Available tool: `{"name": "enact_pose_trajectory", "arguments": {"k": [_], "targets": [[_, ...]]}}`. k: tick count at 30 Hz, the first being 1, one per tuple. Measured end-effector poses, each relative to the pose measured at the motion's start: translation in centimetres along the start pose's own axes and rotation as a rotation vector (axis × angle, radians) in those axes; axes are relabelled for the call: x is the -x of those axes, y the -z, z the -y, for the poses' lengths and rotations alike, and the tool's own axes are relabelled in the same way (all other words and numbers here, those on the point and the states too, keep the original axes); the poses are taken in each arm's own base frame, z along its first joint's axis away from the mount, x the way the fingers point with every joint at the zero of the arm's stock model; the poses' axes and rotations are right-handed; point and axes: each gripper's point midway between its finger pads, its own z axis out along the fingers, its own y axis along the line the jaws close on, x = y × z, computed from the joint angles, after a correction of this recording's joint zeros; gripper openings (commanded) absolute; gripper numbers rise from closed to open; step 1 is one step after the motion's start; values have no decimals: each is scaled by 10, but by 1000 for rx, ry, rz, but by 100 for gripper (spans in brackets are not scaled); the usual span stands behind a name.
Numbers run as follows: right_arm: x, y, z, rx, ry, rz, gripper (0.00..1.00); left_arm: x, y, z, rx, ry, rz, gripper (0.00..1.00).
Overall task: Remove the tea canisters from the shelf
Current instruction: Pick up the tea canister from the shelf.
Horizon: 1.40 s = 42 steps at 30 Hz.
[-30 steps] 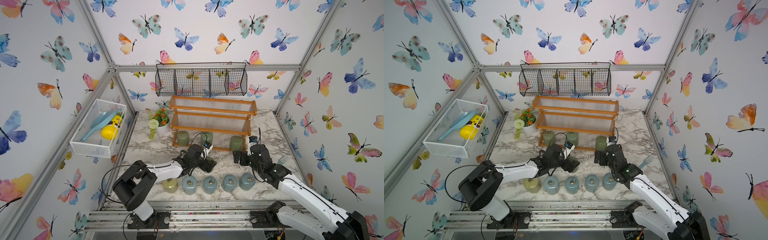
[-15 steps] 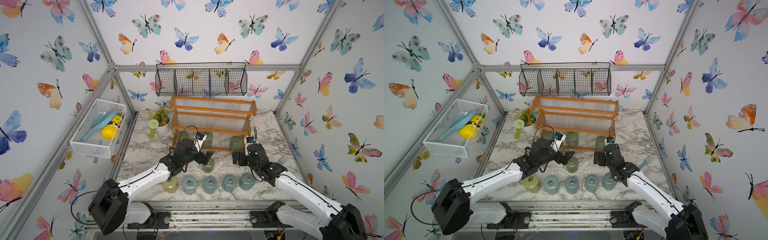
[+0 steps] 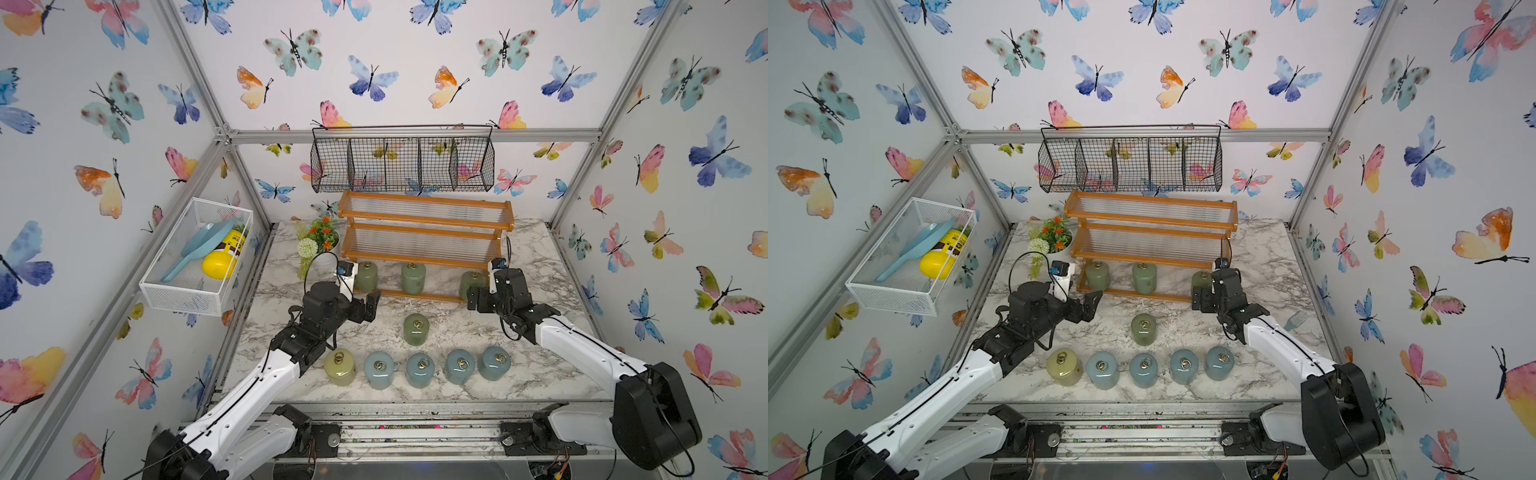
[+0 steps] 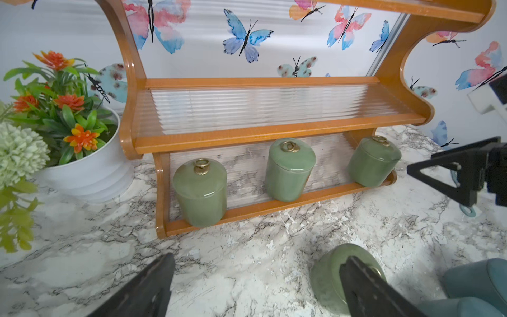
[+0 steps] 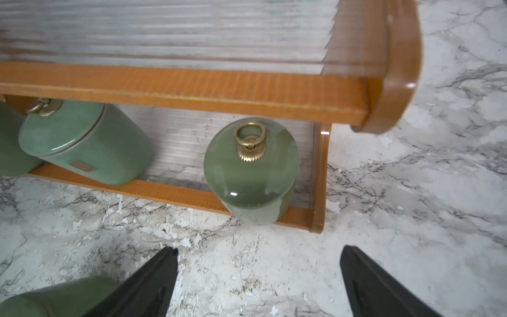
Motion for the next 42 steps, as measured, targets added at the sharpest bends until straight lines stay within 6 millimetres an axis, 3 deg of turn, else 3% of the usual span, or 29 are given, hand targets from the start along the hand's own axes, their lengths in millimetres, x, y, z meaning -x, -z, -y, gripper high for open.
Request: {"name": "enact_pose_trajectory", "arguments": {"k": [5, 11, 17, 29, 42], "targets": [[12, -17, -7, 37, 35, 3, 99, -14, 8, -7, 21, 26, -4, 98], [24, -33, -12, 60, 63, 3, 99, -16, 13, -13, 50, 39, 0, 98], [27, -49, -14, 60, 81, -15, 99, -25, 16, -15, 59, 56, -6, 98], [33, -62, -13, 46, 86, -11, 99, -33, 23, -17, 57, 72, 3, 98], [35, -63, -11, 29, 78, -7, 100, -35, 23, -17, 58, 79, -1, 99]]}}
